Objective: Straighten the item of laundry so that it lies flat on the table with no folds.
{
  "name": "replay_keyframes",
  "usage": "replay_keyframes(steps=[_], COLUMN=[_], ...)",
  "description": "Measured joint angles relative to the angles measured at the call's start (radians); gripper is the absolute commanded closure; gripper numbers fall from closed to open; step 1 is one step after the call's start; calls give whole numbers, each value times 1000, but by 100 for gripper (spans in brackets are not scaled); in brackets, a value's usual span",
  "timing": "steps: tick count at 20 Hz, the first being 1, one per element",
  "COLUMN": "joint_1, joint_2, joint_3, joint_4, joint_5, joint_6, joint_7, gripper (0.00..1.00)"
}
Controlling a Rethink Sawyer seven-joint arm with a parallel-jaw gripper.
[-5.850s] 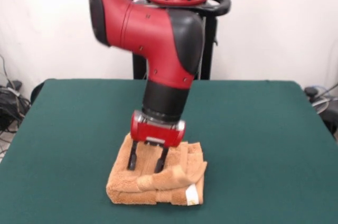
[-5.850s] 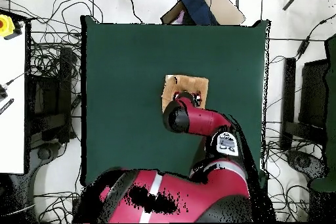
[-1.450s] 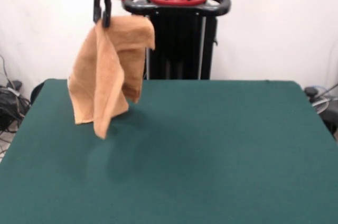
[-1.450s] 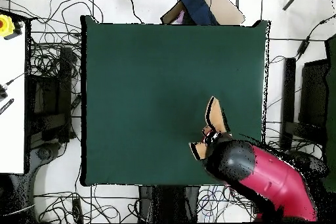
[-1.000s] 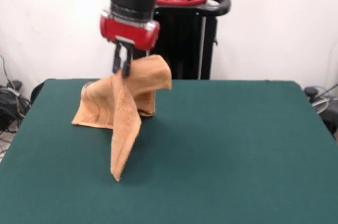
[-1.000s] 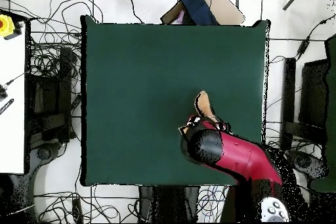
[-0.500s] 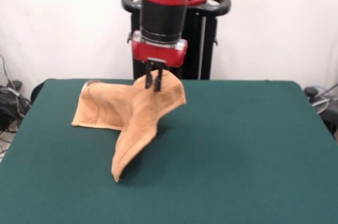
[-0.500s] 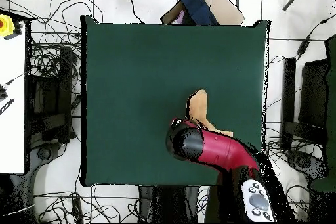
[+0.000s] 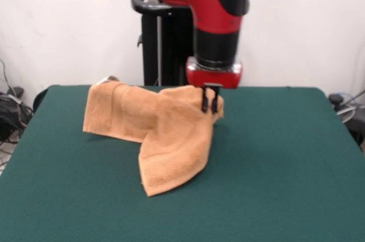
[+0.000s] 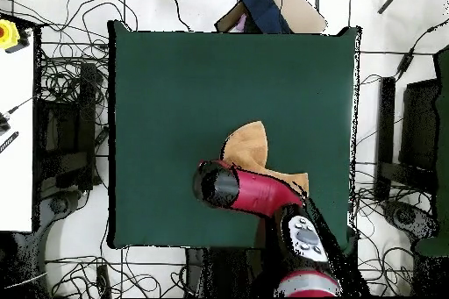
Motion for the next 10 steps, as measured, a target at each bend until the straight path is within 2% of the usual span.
replay_keyframes(steps=[3,6,10], joint_1=[42,143,227], joint_2=[40,128,212], joint_3=[-4,-27,-60], joint_4=[-9,-35,-59], joint_5=[15,57,93], joint_6=[-44,-147,-246], joint_7=[7,21,25], gripper=[100,100,100])
